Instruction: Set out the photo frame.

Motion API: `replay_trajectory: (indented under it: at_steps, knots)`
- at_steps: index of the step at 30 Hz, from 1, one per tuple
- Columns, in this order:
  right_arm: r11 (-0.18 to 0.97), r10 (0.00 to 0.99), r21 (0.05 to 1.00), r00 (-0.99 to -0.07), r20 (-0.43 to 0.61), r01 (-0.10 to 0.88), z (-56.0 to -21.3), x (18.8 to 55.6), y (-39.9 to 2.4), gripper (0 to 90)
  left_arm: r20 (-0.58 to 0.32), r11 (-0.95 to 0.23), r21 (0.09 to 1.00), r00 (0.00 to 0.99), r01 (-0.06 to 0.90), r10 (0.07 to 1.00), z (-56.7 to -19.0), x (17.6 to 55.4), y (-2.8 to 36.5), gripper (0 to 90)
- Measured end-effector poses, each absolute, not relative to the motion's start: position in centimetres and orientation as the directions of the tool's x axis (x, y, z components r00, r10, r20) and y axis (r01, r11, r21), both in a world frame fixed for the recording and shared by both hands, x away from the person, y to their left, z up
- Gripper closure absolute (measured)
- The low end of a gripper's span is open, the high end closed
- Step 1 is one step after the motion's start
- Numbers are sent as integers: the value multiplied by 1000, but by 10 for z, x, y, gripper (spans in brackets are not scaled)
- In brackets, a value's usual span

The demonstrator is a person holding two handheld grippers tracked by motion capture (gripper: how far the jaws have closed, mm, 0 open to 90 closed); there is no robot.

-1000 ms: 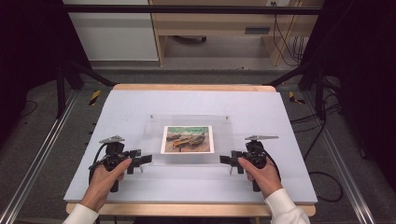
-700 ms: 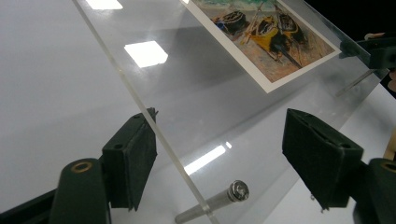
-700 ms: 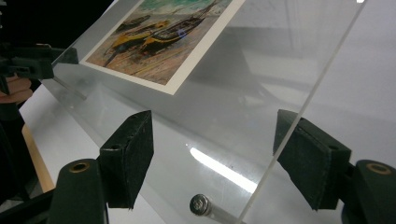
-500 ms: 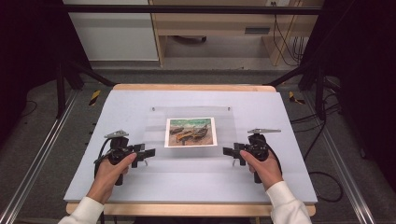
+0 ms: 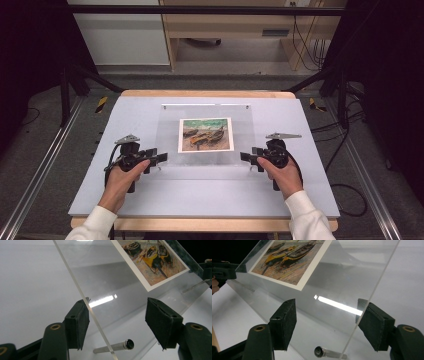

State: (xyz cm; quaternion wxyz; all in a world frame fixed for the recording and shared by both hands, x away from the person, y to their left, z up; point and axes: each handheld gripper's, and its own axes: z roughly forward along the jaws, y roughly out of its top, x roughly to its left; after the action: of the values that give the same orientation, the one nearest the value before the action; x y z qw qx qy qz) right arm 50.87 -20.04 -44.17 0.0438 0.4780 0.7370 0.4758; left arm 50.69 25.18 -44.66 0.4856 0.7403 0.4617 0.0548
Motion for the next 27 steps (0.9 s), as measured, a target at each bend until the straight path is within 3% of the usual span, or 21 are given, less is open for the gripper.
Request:
replay_trajectory:
  at_steps: [27]
  knots:
    - [90, 760, 780, -549, 347, 619, -448, 520, -195, 336, -329, -77, 811, 560, 580, 761, -450, 514, 252, 384]
